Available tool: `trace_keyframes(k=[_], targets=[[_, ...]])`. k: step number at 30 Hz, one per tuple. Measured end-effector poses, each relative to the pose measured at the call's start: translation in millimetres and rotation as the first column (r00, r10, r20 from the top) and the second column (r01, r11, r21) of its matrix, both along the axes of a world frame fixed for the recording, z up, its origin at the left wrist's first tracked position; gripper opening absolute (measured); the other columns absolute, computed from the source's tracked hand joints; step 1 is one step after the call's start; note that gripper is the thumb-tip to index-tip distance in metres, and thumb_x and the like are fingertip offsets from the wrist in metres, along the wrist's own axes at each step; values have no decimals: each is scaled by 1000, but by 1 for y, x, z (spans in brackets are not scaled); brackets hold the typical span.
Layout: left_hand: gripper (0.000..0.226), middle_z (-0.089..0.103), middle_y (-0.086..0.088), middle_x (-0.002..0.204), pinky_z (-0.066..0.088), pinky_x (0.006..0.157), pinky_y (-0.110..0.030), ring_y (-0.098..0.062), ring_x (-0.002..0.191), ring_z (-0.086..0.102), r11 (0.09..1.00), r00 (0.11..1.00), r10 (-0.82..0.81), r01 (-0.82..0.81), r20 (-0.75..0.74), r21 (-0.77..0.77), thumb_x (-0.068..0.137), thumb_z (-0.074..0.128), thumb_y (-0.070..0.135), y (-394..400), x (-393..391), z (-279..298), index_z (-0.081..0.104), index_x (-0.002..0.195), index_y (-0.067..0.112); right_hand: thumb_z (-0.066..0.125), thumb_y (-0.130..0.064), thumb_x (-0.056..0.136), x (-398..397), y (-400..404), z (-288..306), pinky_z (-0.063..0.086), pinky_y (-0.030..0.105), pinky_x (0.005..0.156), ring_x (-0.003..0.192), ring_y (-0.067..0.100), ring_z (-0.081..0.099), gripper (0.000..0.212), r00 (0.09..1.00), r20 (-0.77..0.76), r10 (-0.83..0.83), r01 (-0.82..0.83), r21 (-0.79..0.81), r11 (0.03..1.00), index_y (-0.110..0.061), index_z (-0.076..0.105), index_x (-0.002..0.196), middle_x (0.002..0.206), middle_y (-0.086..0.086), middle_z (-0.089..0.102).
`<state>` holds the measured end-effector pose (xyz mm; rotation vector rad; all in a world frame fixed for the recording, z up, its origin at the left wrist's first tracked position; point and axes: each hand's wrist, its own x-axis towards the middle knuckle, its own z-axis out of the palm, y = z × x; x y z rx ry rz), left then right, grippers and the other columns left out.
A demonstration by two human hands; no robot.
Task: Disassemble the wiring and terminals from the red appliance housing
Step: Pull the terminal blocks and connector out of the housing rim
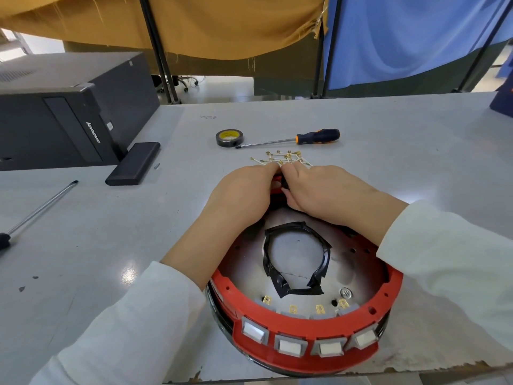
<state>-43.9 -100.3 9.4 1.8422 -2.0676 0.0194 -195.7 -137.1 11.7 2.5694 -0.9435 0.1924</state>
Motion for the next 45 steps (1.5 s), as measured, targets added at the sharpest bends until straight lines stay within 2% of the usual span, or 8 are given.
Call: trace_keyframes(k=[13, 22, 27, 33, 35, 38, 41, 45], targets=[[23, 65, -8, 108, 47, 78, -40, -29, 97, 58, 999, 1000, 1, -2, 21, 38, 96, 44, 20, 1, 0, 3, 52, 117, 21, 42, -40, 97, -10, 0, 10, 31, 33, 61, 93, 27, 59, 36, 998, 68, -1, -9, 146, 989, -12, 41, 120, 119, 6, 54], [25, 65, -4, 108, 47, 75, -37, -26, 96, 59, 1000, 1000, 9, -9, 19, 18, 95, 43, 15, 3, -1, 2, 51, 117, 25, 32, -28, 100, -8, -1, -1, 47, 39, 60, 85, 32, 61, 33, 999, 26, -23, 23, 21, 1000, -13, 34, 130, 109, 10, 57], [23, 66, -2, 106, 43, 70, -33, -25, 94, 59, 1000, 1000, 1, -1, 8, 8, 95, 44, 17, 1, 0, 1, 53, 113, 27, 33, -23, 101, -8, -4, -6, 31, 34, 51, 78, 32, 60, 28, 1000, 9, -5, 6, -21, 1000, -14, 33, 128, 102, 10, 58], [25, 66, -3, 108, 44, 71, -33, -27, 96, 59, 1000, 1000, 2, -2, -2, 7, 95, 43, 16, 1, 1, 2, 53, 115, 27, 32, -25, 101, -5, -4, -8, 34, 35, 52, 79, 34, 63, 32, 999, 34, -41, 42, -20, 999, -13, 33, 130, 107, 11, 59], [23, 66, -4, 108, 46, 73, -35, -27, 97, 59, 1000, 1000, 0, 0, -13, 12, 95, 43, 17, 2, 1, 2, 54, 114, 26, 34, -22, 100, -6, -2, -4, 30, 32, 48, 65, 33, 60, 30, 996, 62, -66, 67, -13, 998, -9, 35, 127, 94, 10, 59], [19, 65, -4, 108, 46, 76, -36, -26, 97, 57, 999, 1000, 13, -12, -28, 35, 95, 45, 17, 2, 1, 2, 54, 110, 25, 49, -8, 93, -9, -1, 7, 15, 25, 39, 35, 21, 32, 24, 941, 318, -114, 97, 67, 993, -3, 46, 116, 62, 1, 39], [20, 65, -5, 108, 47, 78, -38, -27, 96, 58, 999, 1000, 22, -21, -16, 43, 94, 45, 17, 3, 0, 2, 53, 111, 24, 42, -24, 97, -8, 2, 4, 23, 31, 45, 57, 34, 57, 30, 963, 230, -139, 127, 67, 990, -9, 43, 124, 83, 10, 62], [16, 65, -7, 105, 47, 77, -40, -29, 94, 58, 999, 1000, 14, -14, -7, 39, 95, 44, 18, 2, -1, 2, 52, 109, 21, 37, -34, 98, -13, 4, 3, 32, 35, 54, 82, 35, 62, 34, 959, 271, -82, 52, 116, 992, -17, 37, 128, 108, 8, 61]])
